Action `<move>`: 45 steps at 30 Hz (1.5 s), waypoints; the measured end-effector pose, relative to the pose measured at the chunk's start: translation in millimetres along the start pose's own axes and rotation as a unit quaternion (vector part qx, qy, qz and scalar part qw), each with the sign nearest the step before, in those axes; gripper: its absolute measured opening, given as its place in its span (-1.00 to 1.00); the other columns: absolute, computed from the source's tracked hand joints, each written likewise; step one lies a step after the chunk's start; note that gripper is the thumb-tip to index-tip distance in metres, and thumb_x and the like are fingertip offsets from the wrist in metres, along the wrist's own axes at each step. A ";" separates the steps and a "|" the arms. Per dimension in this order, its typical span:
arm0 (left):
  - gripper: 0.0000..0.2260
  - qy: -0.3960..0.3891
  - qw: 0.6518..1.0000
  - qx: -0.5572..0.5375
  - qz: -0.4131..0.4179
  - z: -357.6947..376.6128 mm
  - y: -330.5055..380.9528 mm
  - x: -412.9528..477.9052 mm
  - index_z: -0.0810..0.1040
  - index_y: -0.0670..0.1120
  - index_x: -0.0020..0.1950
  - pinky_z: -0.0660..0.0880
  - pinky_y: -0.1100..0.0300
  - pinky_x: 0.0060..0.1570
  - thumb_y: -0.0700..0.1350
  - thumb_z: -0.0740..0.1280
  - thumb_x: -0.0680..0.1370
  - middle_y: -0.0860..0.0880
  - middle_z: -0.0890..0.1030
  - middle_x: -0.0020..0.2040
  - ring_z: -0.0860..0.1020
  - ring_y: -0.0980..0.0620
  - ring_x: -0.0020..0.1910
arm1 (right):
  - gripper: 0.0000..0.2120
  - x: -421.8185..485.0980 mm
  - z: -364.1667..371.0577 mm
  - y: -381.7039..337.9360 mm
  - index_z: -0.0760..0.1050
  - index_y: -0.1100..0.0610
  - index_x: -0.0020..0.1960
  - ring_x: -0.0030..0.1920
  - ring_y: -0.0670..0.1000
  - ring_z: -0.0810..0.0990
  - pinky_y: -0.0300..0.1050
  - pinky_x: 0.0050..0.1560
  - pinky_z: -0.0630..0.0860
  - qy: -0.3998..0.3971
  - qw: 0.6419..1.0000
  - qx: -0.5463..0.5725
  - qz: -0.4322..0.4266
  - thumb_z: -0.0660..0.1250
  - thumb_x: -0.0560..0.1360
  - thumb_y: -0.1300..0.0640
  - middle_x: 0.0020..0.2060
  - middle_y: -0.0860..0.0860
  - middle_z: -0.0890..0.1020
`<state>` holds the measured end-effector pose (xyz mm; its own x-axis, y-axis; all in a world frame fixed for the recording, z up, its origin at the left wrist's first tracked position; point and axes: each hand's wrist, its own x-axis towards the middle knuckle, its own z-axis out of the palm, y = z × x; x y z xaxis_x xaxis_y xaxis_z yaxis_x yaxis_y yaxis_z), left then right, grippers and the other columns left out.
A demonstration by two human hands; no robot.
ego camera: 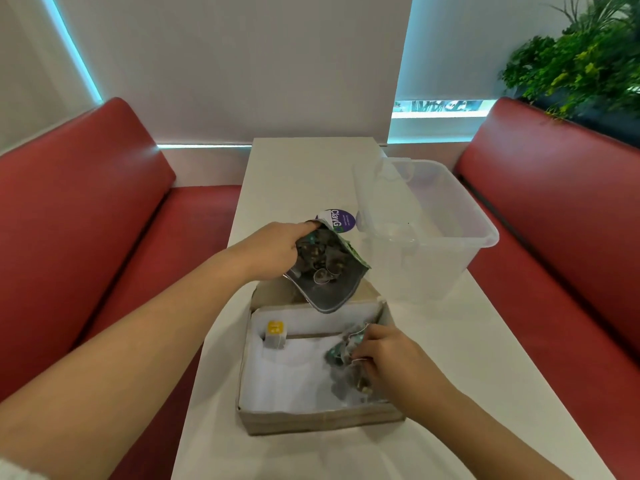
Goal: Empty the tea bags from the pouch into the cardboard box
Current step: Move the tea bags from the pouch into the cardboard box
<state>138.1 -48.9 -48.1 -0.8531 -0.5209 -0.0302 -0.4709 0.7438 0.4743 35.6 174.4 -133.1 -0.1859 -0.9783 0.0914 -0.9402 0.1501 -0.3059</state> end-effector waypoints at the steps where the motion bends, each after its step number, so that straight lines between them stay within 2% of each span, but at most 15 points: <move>1: -0.47 0.000 1.000 0.001 0.000 0.2 -0.1 -0.2 0.25 0.07 0.49 0.41 0.19 0.04 -0.32 0.07 0.56 -0.16 0.47 0.33 0.46 -0.13 0.21 | -0.78 1.6 1.6 0.7 0.66 0.04 0.06 -0.04 0.05 0.57 -0.22 -0.10 0.47 -0.033 0.999 0.001 0.019 0.26 0.52 0.15 -0.01 0.00 0.58; 6: -0.48 0.000 1.000 0.009 0.001 0.5 -1.4 0.9 0.24 0.07 0.49 0.41 0.18 0.09 -0.30 0.06 0.57 -0.15 0.45 0.35 0.45 -0.13 0.24 | -0.77 11.3 6.4 4.0 0.62 0.13 0.05 0.01 0.11 0.58 -0.07 0.01 0.52 -0.186 0.980 -0.004 0.074 0.23 0.49 0.25 -0.03 0.08 0.62; 10: -0.47 0.005 0.999 0.033 0.019 1.0 -2.7 0.6 0.24 0.08 0.49 0.42 0.17 0.09 -0.29 0.11 0.56 -0.14 0.48 0.33 0.47 -0.13 0.21 | -0.71 17.7 -1.3 -0.2 0.55 0.10 0.22 -0.01 0.11 0.56 -0.13 0.01 0.47 -0.297 0.948 -0.070 0.090 0.22 0.54 0.25 0.01 0.09 0.59; 13: -0.46 0.025 0.996 0.065 0.047 1.3 -5.0 0.3 0.26 0.06 0.48 0.43 0.14 0.10 -0.30 0.15 0.54 -0.11 0.50 0.32 0.49 -0.12 0.20 | -0.71 17.4 -13.8 2.7 0.57 0.02 0.16 -0.05 0.10 0.57 -0.13 -0.05 0.49 -0.223 0.971 -0.061 0.053 0.22 0.52 0.25 -0.02 0.04 0.61; 16: -0.50 0.043 0.992 0.087 0.075 1.6 -6.5 0.9 0.30 0.06 0.46 0.46 0.06 0.14 -0.27 0.17 0.54 -0.06 0.51 0.30 0.49 -0.11 0.19 | -0.78 19.0 -23.2 1.9 0.62 0.03 0.11 -0.02 0.04 0.61 -0.15 -0.02 0.54 0.018 1.000 -0.015 -0.001 0.29 0.52 0.15 0.02 -0.01 0.65; 18: -0.53 0.063 0.988 0.108 0.089 1.5 -5.6 1.4 0.34 0.07 0.43 0.47 0.05 0.11 -0.25 0.17 0.55 -0.05 0.54 0.28 0.51 -0.11 0.17 | -0.77 27.8 -24.8 -4.0 0.62 0.09 0.10 -0.02 0.03 0.61 -0.14 -0.03 0.55 0.109 0.993 -0.021 -0.051 0.40 0.45 0.17 0.02 0.00 0.65; 21: -0.50 0.094 0.979 0.156 0.093 -0.6 0.3 0.6 0.35 0.16 0.41 0.48 0.09 0.00 -0.26 0.16 0.54 -0.02 0.57 0.25 0.55 -0.09 0.12 | -0.55 46.0 -16.2 -6.4 0.54 0.12 0.22 0.11 0.10 0.57 0.02 0.16 0.52 0.077 0.986 -0.120 -0.088 0.49 0.35 0.10 0.10 0.05 0.63; 23: -0.46 0.095 0.971 0.196 0.098 -2.9 5.3 -0.5 0.28 0.21 0.43 0.51 0.06 0.02 -0.25 0.19 0.54 0.03 0.53 0.31 0.55 -0.09 0.14 | -0.45 57.2 -12.6 -6.4 0.51 0.08 0.25 0.15 0.13 0.56 0.13 0.29 0.38 0.041 0.976 -0.198 -0.078 0.52 0.28 0.05 0.11 0.05 0.62; 27: -0.43 0.073 0.949 0.293 0.091 -5.7 7.5 1.2 0.05 0.28 0.48 0.52 0.03 0.03 -0.09 0.23 0.59 0.20 0.17 0.52 0.53 -0.14 0.17 | -0.55 67.4 -21.5 -7.4 0.48 0.08 0.23 0.24 0.17 0.42 0.23 0.40 0.06 0.013 0.957 -0.288 -0.017 0.43 0.35 0.11 0.14 0.08 0.56; 29: -0.36 0.067 0.942 0.320 0.076 -5.8 5.2 5.8 0.01 0.27 0.49 0.54 0.03 0.02 -0.07 0.29 0.56 0.19 0.09 0.54 0.55 -0.15 0.14 | -0.65 71.0 -27.6 -5.2 0.49 0.11 0.20 0.29 0.17 0.36 0.22 0.40 0.00 0.025 0.954 -0.300 -0.003 0.34 0.42 0.16 0.16 0.10 0.54; 33: -0.39 0.089 0.941 0.319 0.064 -13.4 3.8 14.3 0.12 0.21 0.48 0.48 0.12 -0.23 -0.15 0.27 0.51 0.18 0.13 0.54 0.60 -0.08 0.07 | -0.73 76.5 -37.8 1.7 0.51 0.09 0.14 0.29 0.11 0.35 0.15 0.36 0.05 0.029 0.960 -0.280 -0.001 0.27 0.45 0.19 0.07 0.07 0.60; 37: -0.39 0.067 0.953 0.289 0.057 -24.1 5.9 13.3 0.18 0.21 0.47 0.40 0.17 -0.21 -0.18 0.22 0.47 0.11 0.42 0.39 0.55 -0.05 0.12 | -0.70 76.1 -46.0 10.1 0.52 0.08 0.14 0.29 0.11 0.37 0.13 0.30 0.10 0.030 0.958 -0.285 -0.006 0.30 0.41 0.20 0.04 0.06 0.62; 39: -0.37 0.034 0.968 0.243 0.058 -24.8 4.6 13.3 0.20 0.21 0.46 0.36 0.19 -0.19 -0.19 0.24 0.45 0.02 0.53 0.28 0.54 -0.06 0.10 | -0.66 74.2 -45.5 11.8 0.49 0.05 0.22 0.27 0.11 0.38 0.11 0.26 0.13 0.021 0.962 -0.271 -0.010 0.22 0.46 0.13 0.09 0.03 0.61; 43: -0.34 -0.037 0.987 0.146 0.061 -23.1 6.6 13.0 0.19 0.18 0.48 0.41 0.18 -0.13 -0.21 0.26 0.43 -0.05 0.57 0.20 0.52 -0.04 0.07 | -0.57 79.5 -44.9 -2.5 0.60 0.05 0.12 0.03 0.02 0.62 0.00 0.09 0.30 0.117 0.979 -0.163 -0.044 0.04 0.43 0.04 0.01 -0.03 0.68; 45: -0.33 -0.061 0.987 0.130 0.073 -20.8 11.3 13.1 0.19 0.17 0.48 0.43 0.18 -0.08 -0.23 0.27 0.43 -0.05 0.57 0.22 0.51 -0.02 0.05 | -0.57 95.5 -37.5 -4.8 0.54 0.15 0.22 0.09 0.10 0.60 0.00 0.12 0.46 0.114 0.984 -0.116 -0.077 0.09 0.45 0.09 0.11 0.08 0.65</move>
<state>126.3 -56.1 -24.8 -0.9292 -0.3582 -0.0916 -0.3697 0.8975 0.2403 11.6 85.6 -87.3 -0.0708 -0.9382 0.3386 -0.9971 0.0570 -0.0505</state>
